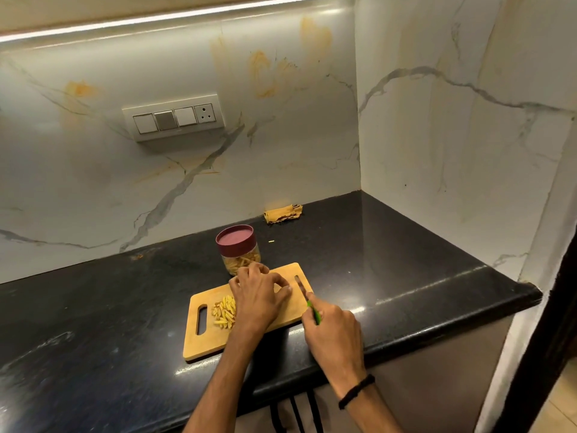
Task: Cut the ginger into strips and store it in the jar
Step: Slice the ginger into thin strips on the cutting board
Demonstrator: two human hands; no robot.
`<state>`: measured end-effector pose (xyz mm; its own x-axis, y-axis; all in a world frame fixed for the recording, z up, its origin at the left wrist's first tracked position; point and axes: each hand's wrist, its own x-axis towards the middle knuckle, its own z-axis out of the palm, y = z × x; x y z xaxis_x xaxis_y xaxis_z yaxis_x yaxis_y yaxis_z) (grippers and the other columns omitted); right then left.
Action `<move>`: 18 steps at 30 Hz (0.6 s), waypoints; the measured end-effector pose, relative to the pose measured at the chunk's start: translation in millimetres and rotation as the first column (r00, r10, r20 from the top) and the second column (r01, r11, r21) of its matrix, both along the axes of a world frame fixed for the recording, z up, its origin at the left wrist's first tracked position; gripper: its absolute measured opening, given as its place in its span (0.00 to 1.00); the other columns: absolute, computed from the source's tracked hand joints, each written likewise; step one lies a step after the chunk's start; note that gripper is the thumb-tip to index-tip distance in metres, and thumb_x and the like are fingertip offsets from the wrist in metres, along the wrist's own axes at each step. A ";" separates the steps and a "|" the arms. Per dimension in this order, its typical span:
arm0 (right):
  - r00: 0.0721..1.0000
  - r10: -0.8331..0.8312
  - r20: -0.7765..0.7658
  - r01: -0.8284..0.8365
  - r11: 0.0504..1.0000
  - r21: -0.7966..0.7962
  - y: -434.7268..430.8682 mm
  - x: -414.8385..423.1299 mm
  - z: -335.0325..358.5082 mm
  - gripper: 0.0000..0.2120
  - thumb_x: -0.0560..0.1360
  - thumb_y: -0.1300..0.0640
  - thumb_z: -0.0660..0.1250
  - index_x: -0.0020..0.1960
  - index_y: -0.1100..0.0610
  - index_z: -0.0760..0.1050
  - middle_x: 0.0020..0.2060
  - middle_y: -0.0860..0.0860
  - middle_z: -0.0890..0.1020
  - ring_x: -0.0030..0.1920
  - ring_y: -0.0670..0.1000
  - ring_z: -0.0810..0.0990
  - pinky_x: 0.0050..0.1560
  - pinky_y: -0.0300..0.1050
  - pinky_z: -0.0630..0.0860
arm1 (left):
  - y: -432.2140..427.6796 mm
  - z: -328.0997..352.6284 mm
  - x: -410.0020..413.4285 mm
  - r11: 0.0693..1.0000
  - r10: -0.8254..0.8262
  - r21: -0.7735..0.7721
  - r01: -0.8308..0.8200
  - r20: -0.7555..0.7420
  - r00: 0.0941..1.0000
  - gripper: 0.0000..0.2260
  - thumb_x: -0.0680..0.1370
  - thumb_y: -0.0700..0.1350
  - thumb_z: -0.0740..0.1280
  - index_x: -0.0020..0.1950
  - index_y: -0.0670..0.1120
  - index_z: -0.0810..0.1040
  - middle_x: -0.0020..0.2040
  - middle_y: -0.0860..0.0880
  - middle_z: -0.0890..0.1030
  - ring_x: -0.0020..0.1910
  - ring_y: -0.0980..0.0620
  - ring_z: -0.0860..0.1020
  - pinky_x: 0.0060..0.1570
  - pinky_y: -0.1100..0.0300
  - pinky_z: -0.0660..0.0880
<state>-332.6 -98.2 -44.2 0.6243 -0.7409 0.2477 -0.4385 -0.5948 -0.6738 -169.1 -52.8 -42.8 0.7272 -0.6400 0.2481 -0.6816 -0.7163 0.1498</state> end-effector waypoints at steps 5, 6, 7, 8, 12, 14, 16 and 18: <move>0.997 -0.006 -0.077 0.002 0.998 -0.055 7.5 7.9 -0.5 0.20 0.82 0.46 0.54 0.74 0.40 0.64 0.52 0.47 0.83 0.50 0.47 0.80 0.48 0.40 0.74 | 15.5 4.1 3.5 0.998 0.039 -0.039 -0.039 -0.013 0.999 0.14 0.77 0.63 0.66 0.59 0.61 0.82 0.66 0.52 0.71 0.66 0.49 0.64 0.64 0.49 0.62; 0.997 -0.006 -0.078 0.001 0.998 -0.055 7.3 8.5 -0.9 0.20 0.82 0.46 0.54 0.74 0.40 0.63 0.51 0.47 0.83 0.50 0.46 0.80 0.48 0.39 0.74 | 17.1 5.0 4.9 0.998 0.032 -0.044 -0.033 -0.019 0.999 0.13 0.78 0.62 0.66 0.60 0.61 0.81 0.66 0.52 0.71 0.66 0.49 0.64 0.64 0.50 0.63; 0.997 -0.004 -0.079 -0.001 0.998 -0.058 7.2 8.7 -1.5 0.20 0.82 0.46 0.54 0.74 0.40 0.63 0.51 0.47 0.83 0.50 0.46 0.80 0.48 0.39 0.74 | 17.9 5.4 6.5 0.999 0.021 -0.048 -0.022 -0.025 0.999 0.12 0.78 0.61 0.67 0.60 0.62 0.81 0.66 0.52 0.71 0.65 0.49 0.64 0.64 0.50 0.63; 0.997 -0.002 -0.080 -0.003 0.998 -0.061 7.6 8.7 -1.6 0.20 0.83 0.46 0.53 0.74 0.40 0.63 0.51 0.46 0.83 0.50 0.45 0.80 0.48 0.38 0.74 | 17.8 5.6 7.7 0.999 0.002 -0.049 -0.004 -0.032 0.999 0.11 0.79 0.60 0.67 0.60 0.63 0.81 0.65 0.52 0.70 0.65 0.50 0.64 0.63 0.51 0.63; 0.997 0.011 -0.077 -0.016 0.998 -0.057 9.7 8.3 -2.0 0.21 0.83 0.45 0.53 0.75 0.40 0.62 0.52 0.46 0.83 0.51 0.45 0.80 0.46 0.37 0.73 | 11.9 4.0 7.4 0.998 -0.060 -0.013 0.059 -0.054 0.997 0.11 0.78 0.59 0.68 0.60 0.65 0.79 0.66 0.53 0.69 0.66 0.51 0.63 0.64 0.50 0.62; 0.997 0.021 -0.072 -0.025 0.998 -0.052 10.3 8.7 -1.6 0.21 0.82 0.45 0.54 0.75 0.40 0.62 0.53 0.46 0.83 0.51 0.46 0.80 0.49 0.39 0.75 | 9.6 2.2 7.2 0.999 -0.047 -0.023 0.046 -0.057 0.997 0.10 0.78 0.60 0.68 0.59 0.63 0.81 0.66 0.53 0.69 0.65 0.51 0.63 0.64 0.50 0.61; 0.997 0.031 -0.068 -0.035 0.998 -0.050 10.9 9.2 -0.8 0.20 0.82 0.45 0.54 0.74 0.41 0.63 0.53 0.47 0.83 0.51 0.47 0.80 0.50 0.40 0.75 | 9.2 0.5 7.2 0.998 -0.025 -0.051 0.021 -0.064 0.998 0.11 0.77 0.60 0.69 0.57 0.61 0.82 0.65 0.54 0.70 0.65 0.51 0.63 0.63 0.50 0.61; 0.995 0.048 -0.084 -0.053 0.997 -0.057 11.0 10.0 -0.1 0.20 0.82 0.46 0.54 0.74 0.40 0.63 0.53 0.47 0.83 0.51 0.47 0.80 0.51 0.40 0.75 | 9.1 -0.1 7.0 0.998 -0.006 -0.063 0.001 -0.073 0.997 0.10 0.77 0.60 0.70 0.56 0.61 0.83 0.64 0.54 0.71 0.64 0.51 0.63 0.62 0.51 0.61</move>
<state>-322.6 -87.2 -44.3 0.6807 -0.6934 0.2362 -0.4597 -0.6554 -0.5993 -162.1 -43.7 -42.9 0.7428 -0.6272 0.2342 -0.6694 -0.7016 0.2441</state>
